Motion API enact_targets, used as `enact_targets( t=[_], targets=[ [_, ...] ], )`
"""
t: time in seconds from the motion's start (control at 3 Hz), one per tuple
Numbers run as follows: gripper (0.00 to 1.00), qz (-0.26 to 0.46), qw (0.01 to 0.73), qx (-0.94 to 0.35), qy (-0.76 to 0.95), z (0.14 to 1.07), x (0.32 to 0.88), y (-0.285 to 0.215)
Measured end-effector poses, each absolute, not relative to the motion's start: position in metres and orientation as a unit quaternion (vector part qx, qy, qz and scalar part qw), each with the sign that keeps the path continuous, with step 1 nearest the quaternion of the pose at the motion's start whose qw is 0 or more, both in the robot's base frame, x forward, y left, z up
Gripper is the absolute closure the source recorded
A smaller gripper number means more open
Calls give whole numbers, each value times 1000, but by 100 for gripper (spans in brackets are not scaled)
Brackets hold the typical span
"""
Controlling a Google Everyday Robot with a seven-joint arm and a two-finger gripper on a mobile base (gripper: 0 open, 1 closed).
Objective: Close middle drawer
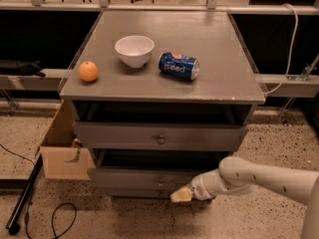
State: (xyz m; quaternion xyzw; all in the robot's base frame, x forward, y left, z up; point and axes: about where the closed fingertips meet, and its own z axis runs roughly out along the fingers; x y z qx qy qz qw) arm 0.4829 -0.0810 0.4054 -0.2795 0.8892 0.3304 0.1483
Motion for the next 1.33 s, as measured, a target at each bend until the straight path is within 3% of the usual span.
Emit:
enact_targets(
  t=[0.67, 1.0, 1.33],
  targets=[
    [96, 314, 221, -263, 885, 435, 551, -88],
    [100, 319, 250, -256, 878, 445, 564, -88],
    [81, 319, 250, -257, 877, 445, 564, -88]
  ],
)
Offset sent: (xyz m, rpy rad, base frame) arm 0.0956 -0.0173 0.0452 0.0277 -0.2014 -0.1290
